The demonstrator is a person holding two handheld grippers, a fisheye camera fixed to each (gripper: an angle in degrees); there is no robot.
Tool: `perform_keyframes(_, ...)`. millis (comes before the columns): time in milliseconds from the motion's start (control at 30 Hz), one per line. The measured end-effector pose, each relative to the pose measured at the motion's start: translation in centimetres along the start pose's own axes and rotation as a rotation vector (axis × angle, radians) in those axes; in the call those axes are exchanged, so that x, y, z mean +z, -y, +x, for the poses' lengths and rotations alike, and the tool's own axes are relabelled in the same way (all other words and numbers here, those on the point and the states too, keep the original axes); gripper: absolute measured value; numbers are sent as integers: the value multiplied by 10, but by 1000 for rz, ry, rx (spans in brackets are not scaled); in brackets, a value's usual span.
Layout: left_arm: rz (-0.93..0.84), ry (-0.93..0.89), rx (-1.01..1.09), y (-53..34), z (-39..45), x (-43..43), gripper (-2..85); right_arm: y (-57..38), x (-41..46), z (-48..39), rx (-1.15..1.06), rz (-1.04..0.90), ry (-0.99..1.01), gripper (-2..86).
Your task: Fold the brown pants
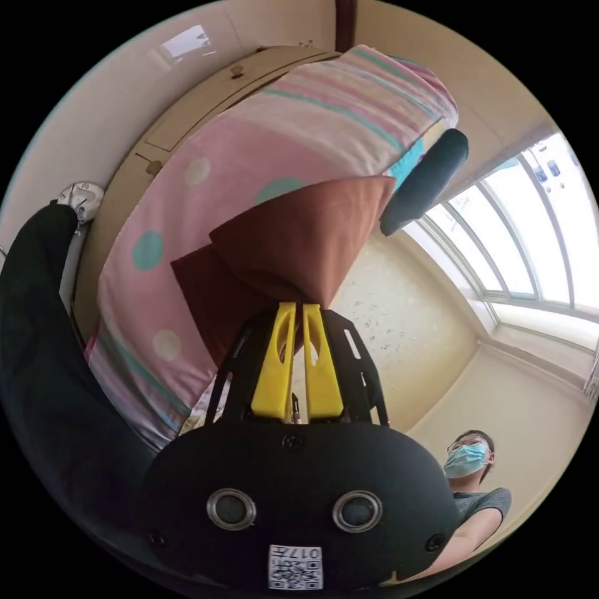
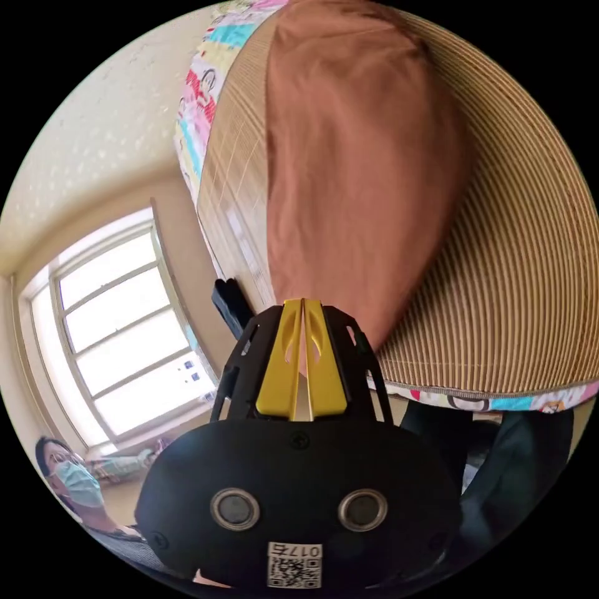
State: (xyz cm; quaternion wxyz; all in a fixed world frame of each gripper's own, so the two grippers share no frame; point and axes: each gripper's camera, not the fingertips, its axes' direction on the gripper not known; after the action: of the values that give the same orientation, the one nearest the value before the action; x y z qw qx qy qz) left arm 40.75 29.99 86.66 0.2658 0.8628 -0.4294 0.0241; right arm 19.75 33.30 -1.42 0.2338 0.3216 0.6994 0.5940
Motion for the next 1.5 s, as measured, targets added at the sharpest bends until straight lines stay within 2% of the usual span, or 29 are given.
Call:
perform_keyframes(100, 12, -23, 73, -2, 38, -14, -3, -1, 61, -57, -218, -151, -94, 5)
perform_keyframes(233, 33, 12, 159, -11, 72, -43, 6, -29, 141, -125, -578, -306, -372, 5)
perform_keyframes(333, 55, 160, 62, -12, 57, -69, 36, -52, 189, -146, -756, -377, -569, 5)
perform_keyframes(400, 90, 191, -61, -12, 31, -84, 67, -61, 211, -148, -831, -411, -651, 5)
perform_keyframes(500, 153, 53, -203, -9, -17, -98, 140, -67, 243, -136, -897, -466, -811, 5)
perform_keyframes(567, 184, -48, -226, -5, -36, -95, 162, -64, 258, -119, -892, -504, -920, 5)
perform_keyframes(733, 136, -213, -209, 26, -58, -44, 199, -46, 251, -112, -807, -511, -809, 5)
perform_keyframes(867, 146, -245, -189, 40, -71, -37, 182, -28, 252, -110, -700, -504, -740, 5)
perform_keyframes(1033, 167, -513, -156, 34, -105, -45, 169, -14, 258, -110, -587, -476, -708, 5)
perform_keyframes(1200, 151, -511, -115, 37, -107, -43, 156, 2, 249, -99, -448, -431, -603, 4)
perform_keyframes(1333, 79, -613, -10, 39, -112, -37, 74, 12, 241, -86, -334, -393, -505, 4)
perform_keyframes(1433, 70, -637, 45, 34, -115, -34, 65, 19, 239, -81, -286, -384, -466, 4)
perform_keyframes(1500, 98, -587, 71, 32, -117, -36, 83, 21, 240, -82, -287, -389, -461, 4)
